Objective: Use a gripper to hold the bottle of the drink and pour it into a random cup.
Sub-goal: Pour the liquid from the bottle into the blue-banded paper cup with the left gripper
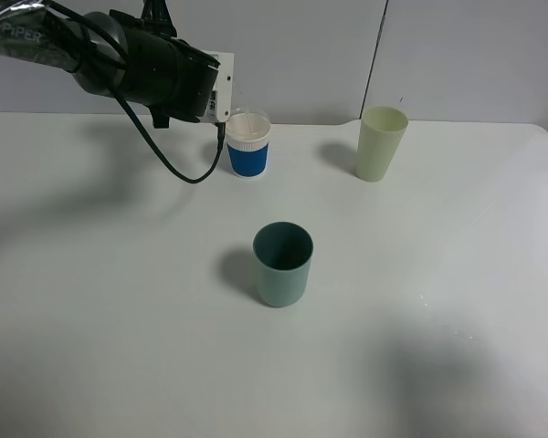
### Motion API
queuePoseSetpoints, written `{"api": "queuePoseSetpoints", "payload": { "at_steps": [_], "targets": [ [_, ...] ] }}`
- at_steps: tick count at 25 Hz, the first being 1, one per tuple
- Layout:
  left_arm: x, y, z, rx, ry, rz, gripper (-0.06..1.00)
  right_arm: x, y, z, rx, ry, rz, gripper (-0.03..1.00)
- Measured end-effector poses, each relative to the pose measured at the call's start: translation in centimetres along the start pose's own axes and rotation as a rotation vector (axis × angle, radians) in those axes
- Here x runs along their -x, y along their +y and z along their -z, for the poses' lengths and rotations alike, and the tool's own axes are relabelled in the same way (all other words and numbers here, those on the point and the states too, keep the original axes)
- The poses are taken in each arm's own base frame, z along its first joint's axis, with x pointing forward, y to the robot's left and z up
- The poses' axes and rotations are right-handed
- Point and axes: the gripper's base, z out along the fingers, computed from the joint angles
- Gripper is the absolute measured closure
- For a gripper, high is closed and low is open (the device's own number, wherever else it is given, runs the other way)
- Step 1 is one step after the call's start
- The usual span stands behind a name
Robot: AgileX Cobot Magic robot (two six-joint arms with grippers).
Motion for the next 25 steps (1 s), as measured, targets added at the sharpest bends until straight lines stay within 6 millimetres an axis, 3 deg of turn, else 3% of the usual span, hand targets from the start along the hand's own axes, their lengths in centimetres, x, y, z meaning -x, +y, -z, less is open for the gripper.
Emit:
{"api": "queuePoseSetpoints", "payload": {
  "at_steps": [25],
  "targets": [
    [-0.20, 0.09, 0.00, 0.009, 0.022, -0.088, 0.51, 0.00, 0.00, 0.00, 0.000, 0.000, 0.000, 0.33]
  ]
}}
